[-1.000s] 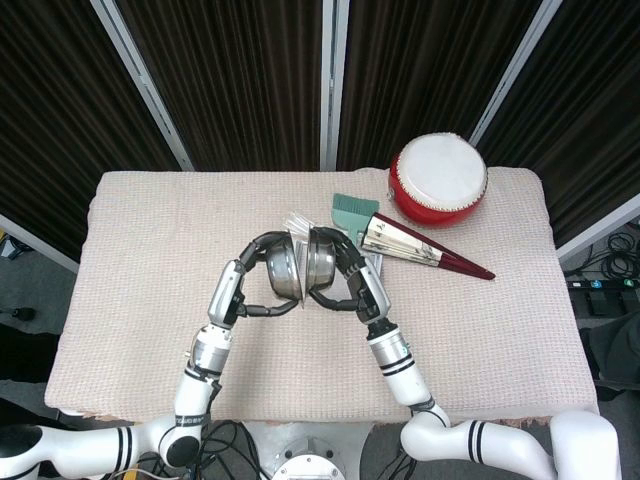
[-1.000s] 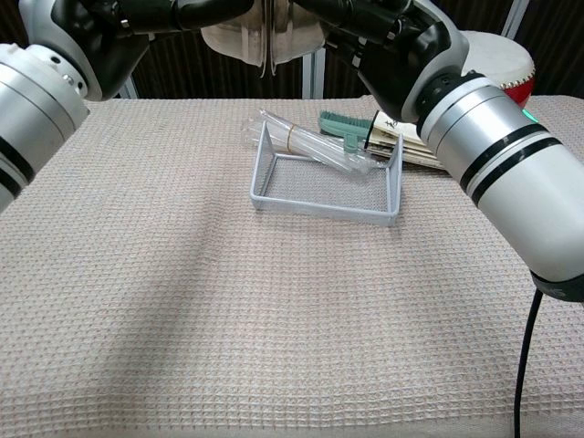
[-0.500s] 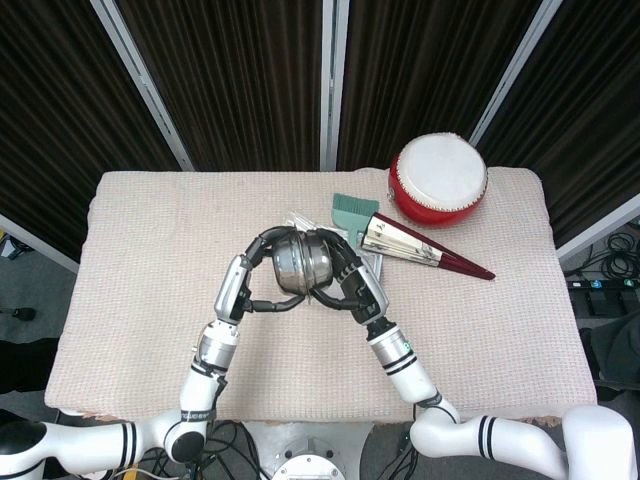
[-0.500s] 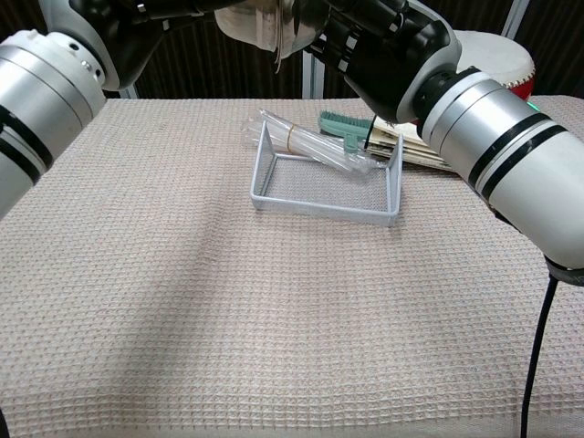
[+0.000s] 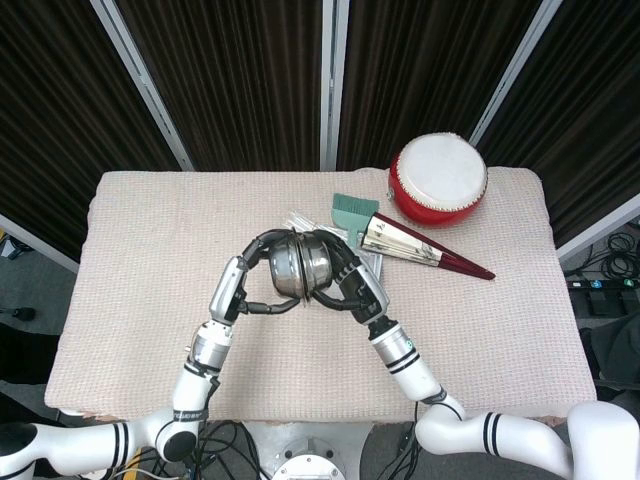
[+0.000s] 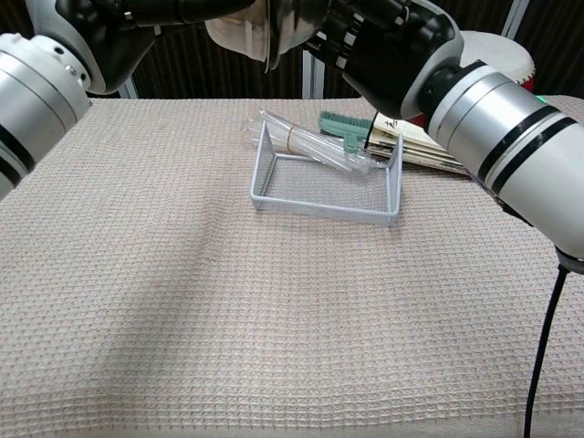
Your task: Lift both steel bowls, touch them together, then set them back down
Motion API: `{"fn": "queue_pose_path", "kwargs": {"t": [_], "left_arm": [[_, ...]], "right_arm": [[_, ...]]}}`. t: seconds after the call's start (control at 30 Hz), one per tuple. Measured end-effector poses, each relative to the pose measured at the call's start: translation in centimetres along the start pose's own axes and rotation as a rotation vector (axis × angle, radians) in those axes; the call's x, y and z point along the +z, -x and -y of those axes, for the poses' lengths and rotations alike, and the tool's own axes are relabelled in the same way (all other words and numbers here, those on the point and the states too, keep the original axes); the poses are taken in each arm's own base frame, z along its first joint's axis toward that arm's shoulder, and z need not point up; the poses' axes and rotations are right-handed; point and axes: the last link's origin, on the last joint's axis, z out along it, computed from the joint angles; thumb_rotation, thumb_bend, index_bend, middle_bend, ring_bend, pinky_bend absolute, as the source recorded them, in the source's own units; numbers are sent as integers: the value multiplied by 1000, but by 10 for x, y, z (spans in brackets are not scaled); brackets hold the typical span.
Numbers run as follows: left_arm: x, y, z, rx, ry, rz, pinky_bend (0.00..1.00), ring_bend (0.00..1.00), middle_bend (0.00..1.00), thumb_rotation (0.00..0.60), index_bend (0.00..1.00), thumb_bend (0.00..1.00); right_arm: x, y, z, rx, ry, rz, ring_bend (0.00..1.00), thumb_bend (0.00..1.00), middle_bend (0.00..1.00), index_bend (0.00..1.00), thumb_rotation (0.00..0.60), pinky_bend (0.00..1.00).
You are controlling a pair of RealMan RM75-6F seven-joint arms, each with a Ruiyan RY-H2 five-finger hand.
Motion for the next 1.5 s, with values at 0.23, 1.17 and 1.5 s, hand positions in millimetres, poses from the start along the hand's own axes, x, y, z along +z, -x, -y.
{"fn": "queue_pose_path", "kwargs": {"t": [0.23,1.17,1.5], "left_arm": [[-4,-17,-3,45,17,-27,555,432,435,600,394,97],[-84,-196,103,1419,-565,318,414,289,290,600,241,117],[-82,-193,101,1365,-528,335,132,0,0,600,0,0]], "right_arm": [[-9,-11,6,-36,-29,-33,305,312,384,332,600,389],[-198,-116,14,-1366,697,-418,300,331,382,334,600,388],[-192,-115,7,-1298,708,-380,0,65,3,0,600,62]]}}
